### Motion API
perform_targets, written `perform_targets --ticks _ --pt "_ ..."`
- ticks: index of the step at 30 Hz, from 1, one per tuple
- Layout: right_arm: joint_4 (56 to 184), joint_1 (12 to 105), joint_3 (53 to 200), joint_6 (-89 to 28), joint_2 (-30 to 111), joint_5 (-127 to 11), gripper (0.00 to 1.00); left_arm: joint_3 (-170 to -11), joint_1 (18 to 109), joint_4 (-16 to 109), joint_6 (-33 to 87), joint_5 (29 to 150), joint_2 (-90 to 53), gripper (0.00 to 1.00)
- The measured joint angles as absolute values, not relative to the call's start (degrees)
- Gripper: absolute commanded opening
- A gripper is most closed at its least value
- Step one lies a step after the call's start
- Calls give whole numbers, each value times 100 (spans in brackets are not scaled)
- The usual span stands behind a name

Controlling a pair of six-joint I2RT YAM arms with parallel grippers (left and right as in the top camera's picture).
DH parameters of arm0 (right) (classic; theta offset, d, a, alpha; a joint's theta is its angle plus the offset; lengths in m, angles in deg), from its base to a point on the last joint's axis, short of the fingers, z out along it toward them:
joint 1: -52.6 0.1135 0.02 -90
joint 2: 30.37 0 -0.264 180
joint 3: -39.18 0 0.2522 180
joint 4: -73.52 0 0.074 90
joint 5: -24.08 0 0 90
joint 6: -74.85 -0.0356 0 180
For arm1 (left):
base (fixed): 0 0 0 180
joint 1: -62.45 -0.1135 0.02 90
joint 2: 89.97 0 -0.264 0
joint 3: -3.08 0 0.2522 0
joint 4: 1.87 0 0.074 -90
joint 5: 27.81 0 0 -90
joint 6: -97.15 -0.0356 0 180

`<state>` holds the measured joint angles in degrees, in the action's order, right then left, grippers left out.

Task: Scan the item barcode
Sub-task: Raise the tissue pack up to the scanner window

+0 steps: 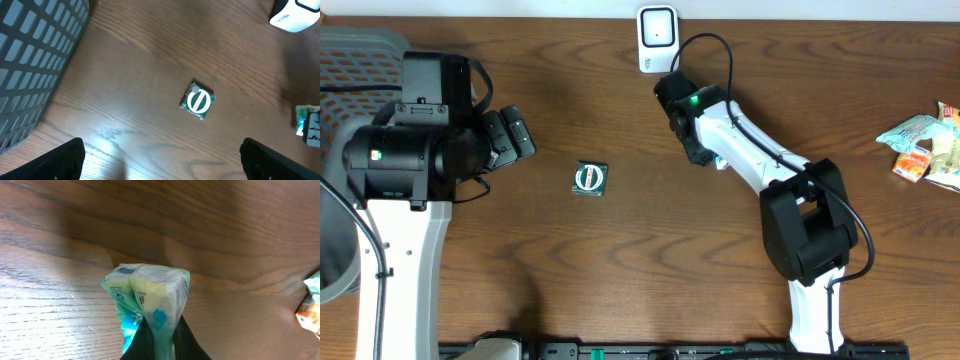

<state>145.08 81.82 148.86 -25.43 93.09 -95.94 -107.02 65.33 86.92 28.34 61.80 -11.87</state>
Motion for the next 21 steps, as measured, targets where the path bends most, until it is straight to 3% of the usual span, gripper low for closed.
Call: perform_targets --ticks 10,21 --pt "13793 8509 14876 -2355 9309 -9804 1 -10702 6533 8689 2834 6180 -1187 97" --pt "12569 8470 15348 -847 9309 -9668 1 -10702 6533 8692 2834 6180 -1187 98"
